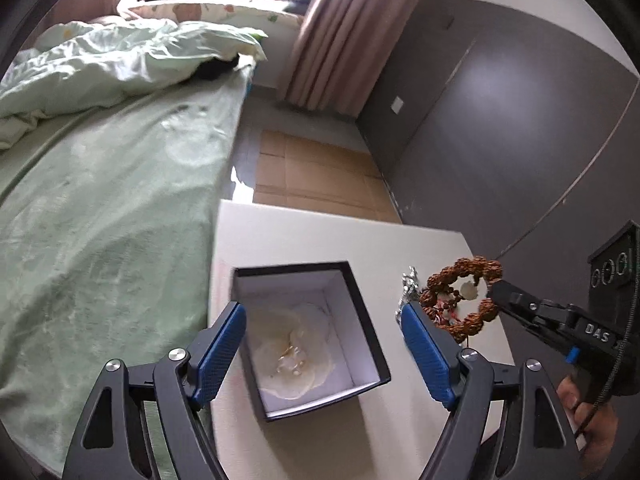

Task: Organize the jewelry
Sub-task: 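Lower the bead bracelet into the black box and open the right gripper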

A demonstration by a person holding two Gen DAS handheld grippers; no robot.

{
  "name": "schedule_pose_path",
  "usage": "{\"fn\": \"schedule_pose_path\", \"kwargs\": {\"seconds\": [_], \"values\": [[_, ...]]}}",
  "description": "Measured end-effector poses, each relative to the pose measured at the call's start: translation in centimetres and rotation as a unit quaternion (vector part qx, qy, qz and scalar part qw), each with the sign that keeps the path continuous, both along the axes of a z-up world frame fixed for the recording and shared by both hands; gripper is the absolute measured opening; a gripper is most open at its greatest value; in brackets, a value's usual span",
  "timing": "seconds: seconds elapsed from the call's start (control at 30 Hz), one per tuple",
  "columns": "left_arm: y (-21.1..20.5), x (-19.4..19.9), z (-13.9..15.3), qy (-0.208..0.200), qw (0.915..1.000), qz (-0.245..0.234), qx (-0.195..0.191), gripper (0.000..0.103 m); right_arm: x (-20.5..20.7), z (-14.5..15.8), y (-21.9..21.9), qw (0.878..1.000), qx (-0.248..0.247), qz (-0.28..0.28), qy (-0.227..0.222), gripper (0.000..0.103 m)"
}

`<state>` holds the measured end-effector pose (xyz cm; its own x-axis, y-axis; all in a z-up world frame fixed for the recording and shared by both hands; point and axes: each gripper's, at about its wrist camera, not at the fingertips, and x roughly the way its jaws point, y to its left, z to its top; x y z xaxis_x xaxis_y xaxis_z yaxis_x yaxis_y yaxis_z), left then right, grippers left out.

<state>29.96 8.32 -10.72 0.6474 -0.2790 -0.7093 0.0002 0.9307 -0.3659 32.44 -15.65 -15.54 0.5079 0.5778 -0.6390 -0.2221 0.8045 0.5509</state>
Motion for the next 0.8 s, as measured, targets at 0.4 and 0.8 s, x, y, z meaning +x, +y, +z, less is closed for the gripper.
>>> {"fn": "schedule_pose_path", "kwargs": {"seconds": [0.4, 0.8], "values": [[4.3, -2.3, 0.4, -0.008, 0.9994, 0.033, -0.006, 0.081, -1.4, 3.2, 6.4, 0.998, 0.004, 0.057, -0.035, 0.02], [5.5, -3.7, 0.8, -0.016, 0.9993, 0.035, -0.003, 0.098, -0.3, -0.6, 10.1, 0.996, -0.035, 0.075, 0.025, 0.047]]}}
